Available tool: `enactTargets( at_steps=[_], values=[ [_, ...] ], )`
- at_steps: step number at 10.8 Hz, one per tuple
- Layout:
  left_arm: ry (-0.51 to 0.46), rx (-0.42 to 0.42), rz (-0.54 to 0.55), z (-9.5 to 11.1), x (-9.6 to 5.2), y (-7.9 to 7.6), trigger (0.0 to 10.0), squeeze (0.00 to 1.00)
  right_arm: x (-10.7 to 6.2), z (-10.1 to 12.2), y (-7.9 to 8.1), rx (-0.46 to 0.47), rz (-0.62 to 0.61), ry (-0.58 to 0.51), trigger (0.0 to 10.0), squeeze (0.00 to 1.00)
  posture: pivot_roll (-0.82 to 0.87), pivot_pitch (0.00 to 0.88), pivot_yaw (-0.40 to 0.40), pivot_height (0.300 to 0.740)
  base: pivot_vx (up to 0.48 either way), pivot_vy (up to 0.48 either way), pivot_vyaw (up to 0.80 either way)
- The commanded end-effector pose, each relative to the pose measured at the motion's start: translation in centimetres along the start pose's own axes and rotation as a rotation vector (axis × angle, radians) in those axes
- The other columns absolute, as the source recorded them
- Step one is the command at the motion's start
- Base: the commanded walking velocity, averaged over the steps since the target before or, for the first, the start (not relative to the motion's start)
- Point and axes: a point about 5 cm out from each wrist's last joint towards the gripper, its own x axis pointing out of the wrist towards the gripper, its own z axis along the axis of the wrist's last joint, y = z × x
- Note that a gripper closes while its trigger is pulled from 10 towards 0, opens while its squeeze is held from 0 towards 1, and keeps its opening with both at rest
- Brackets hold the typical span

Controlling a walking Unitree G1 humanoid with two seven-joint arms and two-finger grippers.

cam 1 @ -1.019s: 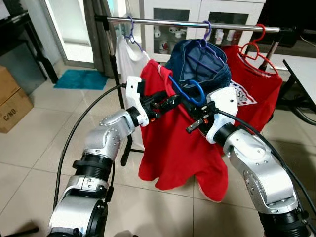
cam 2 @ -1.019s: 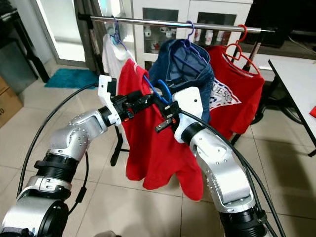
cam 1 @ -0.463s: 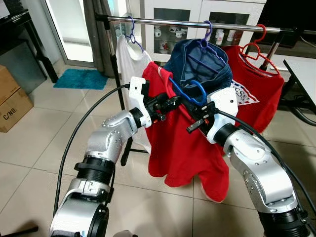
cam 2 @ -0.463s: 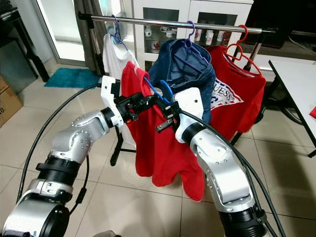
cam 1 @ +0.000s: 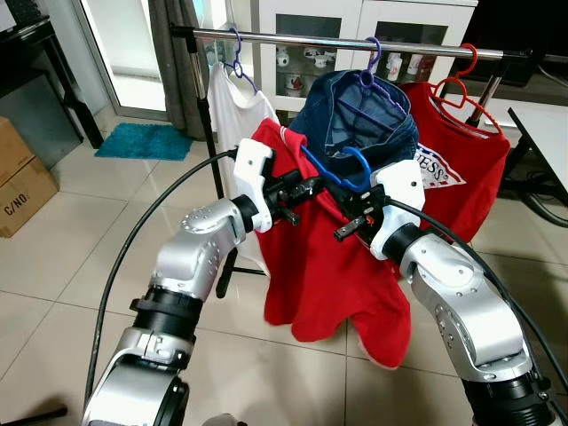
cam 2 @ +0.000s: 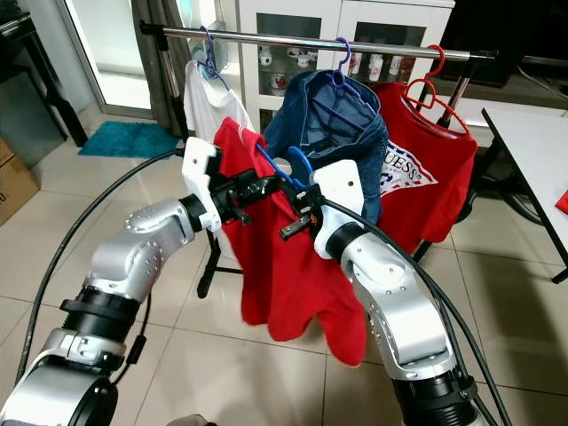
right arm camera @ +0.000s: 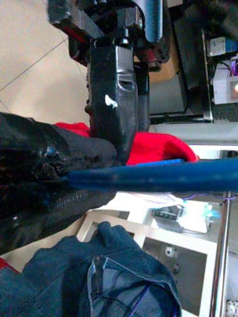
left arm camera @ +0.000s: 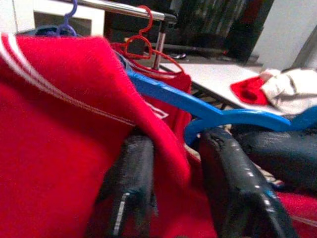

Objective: Hang hanger

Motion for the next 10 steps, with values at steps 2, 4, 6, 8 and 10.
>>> enactTargets(
  at_steps=[2,4,6,8,10],
  values=[
    [0.045,0.151,0.143,0.17,-1.44,1.93,4.2,0.00,-0.26,0.91,-1.05,-0.021,-0.044,-0.044,10.0,0.00,-0.05,0.000,-0.015,0.740,0.000,0.000,0.00],
    [0.033,0.291,0.177,0.52,-1.58,2.20,4.4,0.00,-0.22,0.98,-1.17,-0.024,-0.050,-0.045,10.0,0.00,-0.05,0.000,-0.017,0.740,0.000,0.000,0.00],
    [0.057,0.348,0.198,0.24,-1.88,2.51,3.8,0.00,-0.20,0.99,-1.28,-0.029,-0.051,-0.043,10.0,0.00,-0.06,0.000,-0.021,0.740,0.000,0.000,0.00],
    [-0.131,-0.136,0.201,0.92,-1.80,2.04,1.2,0.00,-0.18,1.00,-1.33,-0.034,-0.050,-0.043,10.0,0.00,-0.06,0.000,-0.024,0.740,0.000,0.000,0.00],
    [-0.145,-0.230,0.238,0.52,-1.86,2.17,0.0,0.00,-0.15,1.03,-1.31,-0.038,-0.048,-0.043,10.0,0.00,-0.06,0.000,-0.025,0.740,0.000,0.000,0.00]
  ],
)
